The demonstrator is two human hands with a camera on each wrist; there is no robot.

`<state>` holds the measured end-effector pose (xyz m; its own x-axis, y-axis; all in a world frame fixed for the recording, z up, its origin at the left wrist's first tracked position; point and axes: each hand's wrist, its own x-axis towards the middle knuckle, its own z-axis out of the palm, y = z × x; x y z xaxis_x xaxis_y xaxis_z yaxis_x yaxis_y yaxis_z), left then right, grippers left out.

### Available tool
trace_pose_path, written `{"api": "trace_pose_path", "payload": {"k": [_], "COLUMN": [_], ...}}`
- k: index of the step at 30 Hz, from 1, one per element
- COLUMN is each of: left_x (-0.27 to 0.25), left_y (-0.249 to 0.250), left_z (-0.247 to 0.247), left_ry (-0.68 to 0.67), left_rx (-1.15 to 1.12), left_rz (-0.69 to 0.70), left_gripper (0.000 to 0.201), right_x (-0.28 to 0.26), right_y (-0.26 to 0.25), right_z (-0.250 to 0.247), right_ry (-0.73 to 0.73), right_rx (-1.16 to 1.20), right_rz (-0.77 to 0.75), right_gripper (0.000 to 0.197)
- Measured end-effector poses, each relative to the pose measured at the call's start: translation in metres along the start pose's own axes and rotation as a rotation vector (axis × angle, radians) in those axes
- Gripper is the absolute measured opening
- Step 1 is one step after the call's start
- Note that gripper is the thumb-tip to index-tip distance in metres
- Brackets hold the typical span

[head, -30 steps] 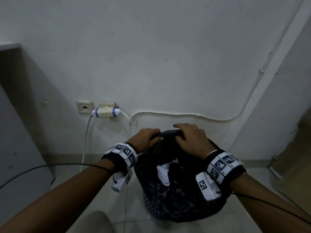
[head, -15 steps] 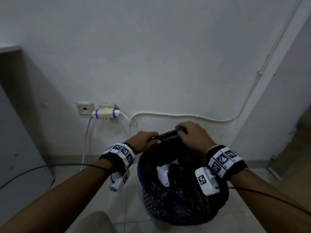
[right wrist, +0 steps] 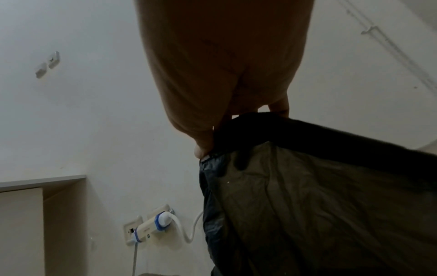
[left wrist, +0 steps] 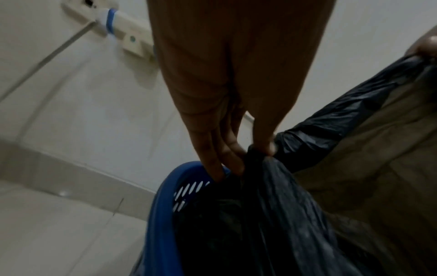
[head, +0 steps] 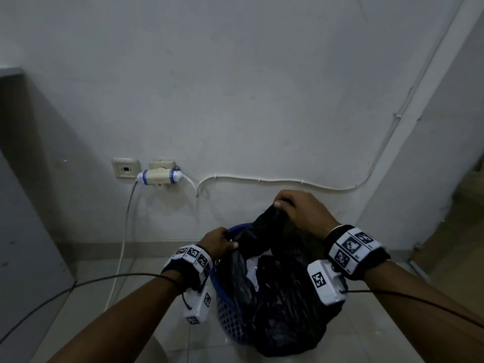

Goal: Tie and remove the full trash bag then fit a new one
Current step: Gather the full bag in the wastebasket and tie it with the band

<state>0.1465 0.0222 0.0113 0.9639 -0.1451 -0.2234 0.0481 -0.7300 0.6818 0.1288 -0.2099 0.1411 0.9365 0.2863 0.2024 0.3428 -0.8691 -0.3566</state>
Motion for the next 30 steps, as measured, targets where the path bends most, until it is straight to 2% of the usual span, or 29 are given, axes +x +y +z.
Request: {"api": "trace_pose_path", "payload": {"k": [2,5,9,12,13,15,18,21,23,25,27,30], "left_x": [-0.002,-0.006,-0.008,-0.013,-0.014,-0.016,-0.019,-0.019,-0.02,-0.02,-0.02,-0.023], "left_y": [0.003,0.002,-0.009,-0.006,-0.004,0.002,0.004,0.005,0.005,0.004,0.006,0.017], "left_z": [0.001,-0.002,-0.008,-0.017,-0.021,-0.029,-0.04,-0.045,-0.049,-0.051,-0.054,-0.061], "left_ry": [0.039,0.102,0.111,0.143,0.137,0.057,-0.031,0.097,0.258,0.376,0.351,0.2], "left_rx": [-0.008,-0.053,-0.316,-0.552,-0.647,-0.665,-0.41,-0.154,-0.099,-0.092,-0.248,-0.551], "left_rz": [0.012,0.022,0.06,0.041,0.013,-0.057,-0.122,-0.032,0.011,0.038,0.046,0.046], "left_gripper": [0.032,0.014,0.029,0.033,0.032,0.02,0.015,0.012,0.009,0.016,0.024,0.029], "right_x": [0.0,0.0,0.001,0.002,0.003,0.005,0.009,0.01,0.009,0.006,0.005,0.007], "right_y": [-0.001,0.0,-0.003,-0.012,-0.016,-0.021,-0.026,-0.024,-0.02,-0.015,-0.013,-0.013], "right_z": [-0.001,-0.002,0.002,0.003,0.003,0.001,0.002,0.003,0.002,-0.001,-0.006,-0.014], "right_ry": [-0.01,-0.103,-0.241,-0.269,-0.245,-0.151,-0.053,-0.014,0.056,0.128,0.187,0.252], "right_rx": [-0.005,-0.088,-0.135,-0.133,-0.13,-0.107,-0.129,-0.158,-0.119,-0.062,0.004,0.087], "right_rz": [0.032,0.119,0.165,0.12,0.099,0.063,0.042,0.067,0.109,0.147,0.142,0.114], "right_gripper": [0.012,0.012,0.021,0.022,0.021,0.019,0.02,0.022,0.023,0.022,0.019,0.018]}}
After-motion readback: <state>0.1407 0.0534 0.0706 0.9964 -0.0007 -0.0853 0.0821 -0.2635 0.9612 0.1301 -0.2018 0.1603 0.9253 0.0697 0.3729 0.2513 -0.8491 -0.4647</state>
